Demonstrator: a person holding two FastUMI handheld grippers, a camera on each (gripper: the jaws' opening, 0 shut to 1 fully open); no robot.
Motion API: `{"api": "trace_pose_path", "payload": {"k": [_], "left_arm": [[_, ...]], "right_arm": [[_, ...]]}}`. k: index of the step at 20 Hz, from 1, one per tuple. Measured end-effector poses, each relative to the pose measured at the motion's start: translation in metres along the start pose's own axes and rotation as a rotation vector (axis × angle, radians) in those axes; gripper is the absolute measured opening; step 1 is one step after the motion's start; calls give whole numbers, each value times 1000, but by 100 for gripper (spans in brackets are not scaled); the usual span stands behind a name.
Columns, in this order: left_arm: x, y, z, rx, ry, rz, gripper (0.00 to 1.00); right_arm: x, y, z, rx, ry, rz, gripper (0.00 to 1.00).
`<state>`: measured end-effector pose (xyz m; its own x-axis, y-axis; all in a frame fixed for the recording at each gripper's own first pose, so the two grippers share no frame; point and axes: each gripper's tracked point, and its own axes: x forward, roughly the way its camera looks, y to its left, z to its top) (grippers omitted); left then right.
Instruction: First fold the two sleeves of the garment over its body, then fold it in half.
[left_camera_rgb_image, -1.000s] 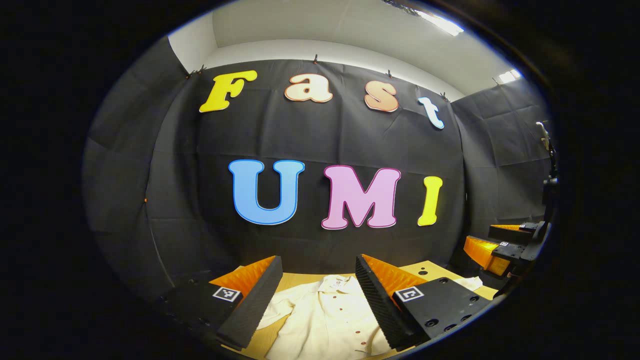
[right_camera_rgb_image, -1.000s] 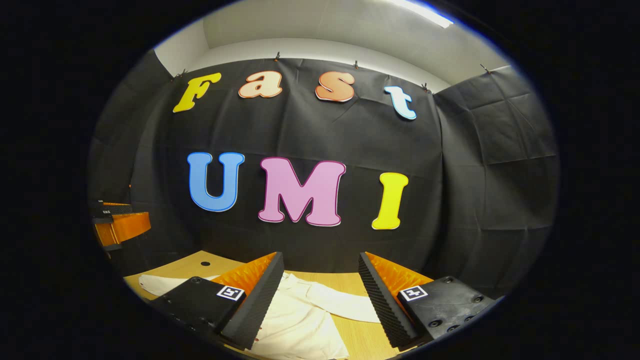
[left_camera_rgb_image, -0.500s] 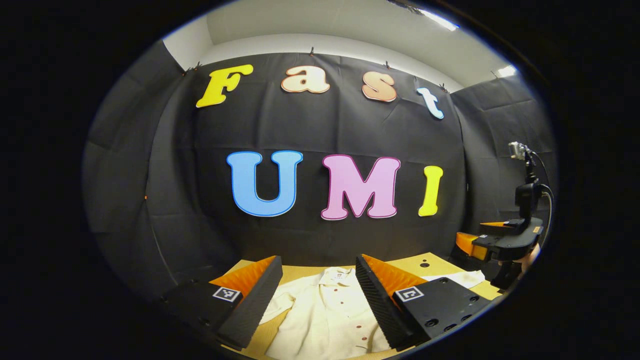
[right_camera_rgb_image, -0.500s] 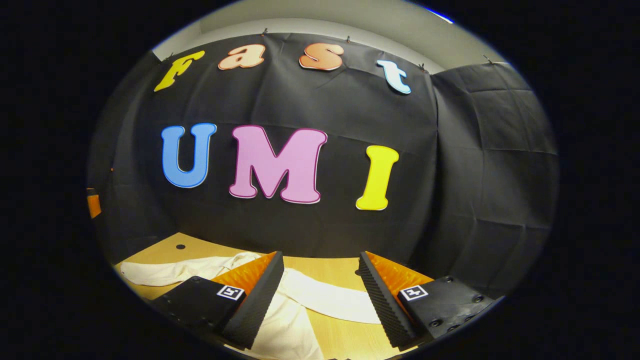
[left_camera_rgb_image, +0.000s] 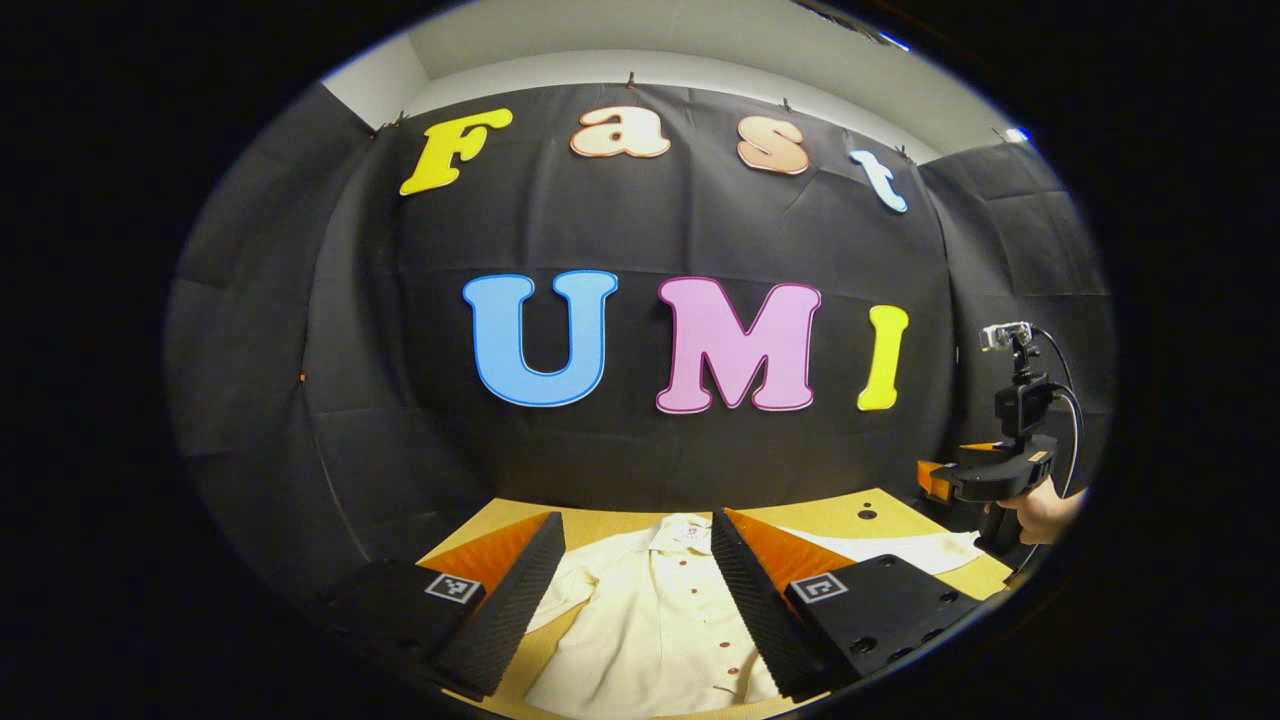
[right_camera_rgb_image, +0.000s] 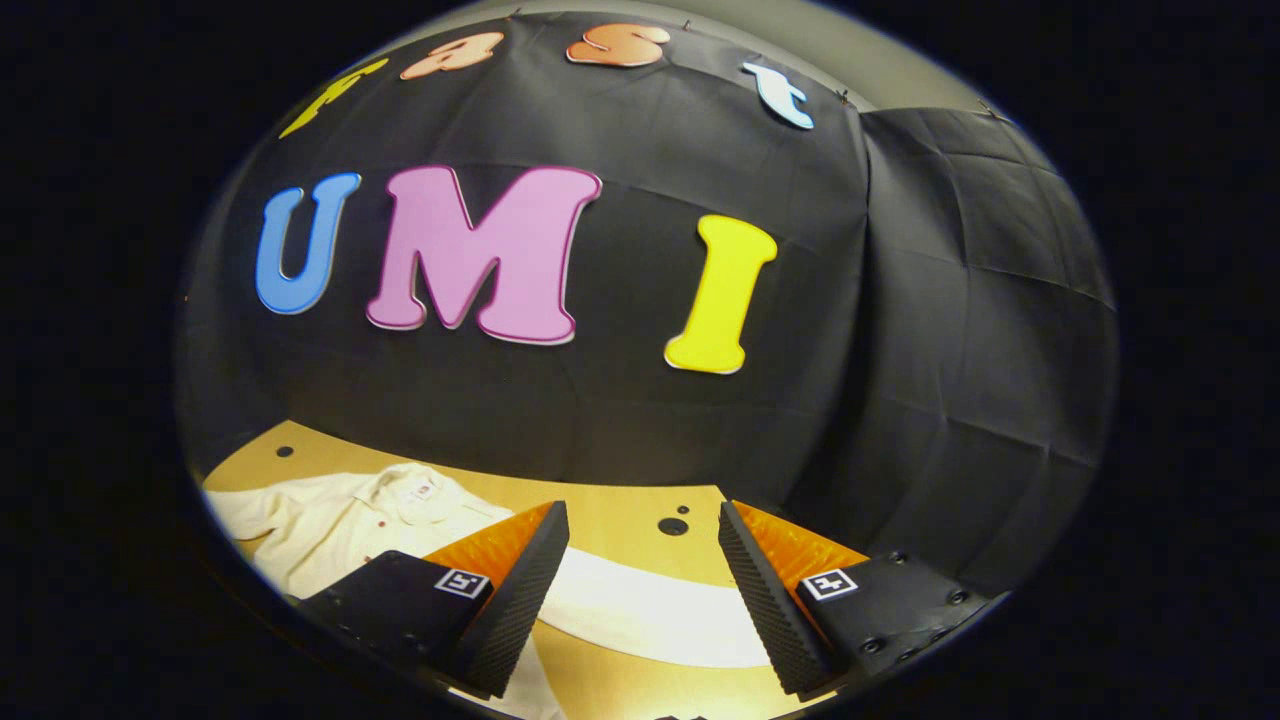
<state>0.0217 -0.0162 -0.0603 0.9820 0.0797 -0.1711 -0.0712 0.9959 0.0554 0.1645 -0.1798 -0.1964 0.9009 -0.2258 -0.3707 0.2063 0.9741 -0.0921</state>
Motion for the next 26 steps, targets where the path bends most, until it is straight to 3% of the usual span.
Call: {"api": "trace_pose_path", "payload": {"k": [7,17,23,26], "left_arm": [[22,-22,-15,-8,46,18,96],[45,-68,-43,-23,151,-23,96],[43,-86,-48,2,165,-53,96],[40,-90,-52,-5,183,-54,96]], "right_arm": [[66,-97,-97,69,236,-185,97],[82,-216,-217,150,498,-372,98],[85,-241,-279,272,645,-386,98],[84,-235,-301,303,709,-353,95]]}}
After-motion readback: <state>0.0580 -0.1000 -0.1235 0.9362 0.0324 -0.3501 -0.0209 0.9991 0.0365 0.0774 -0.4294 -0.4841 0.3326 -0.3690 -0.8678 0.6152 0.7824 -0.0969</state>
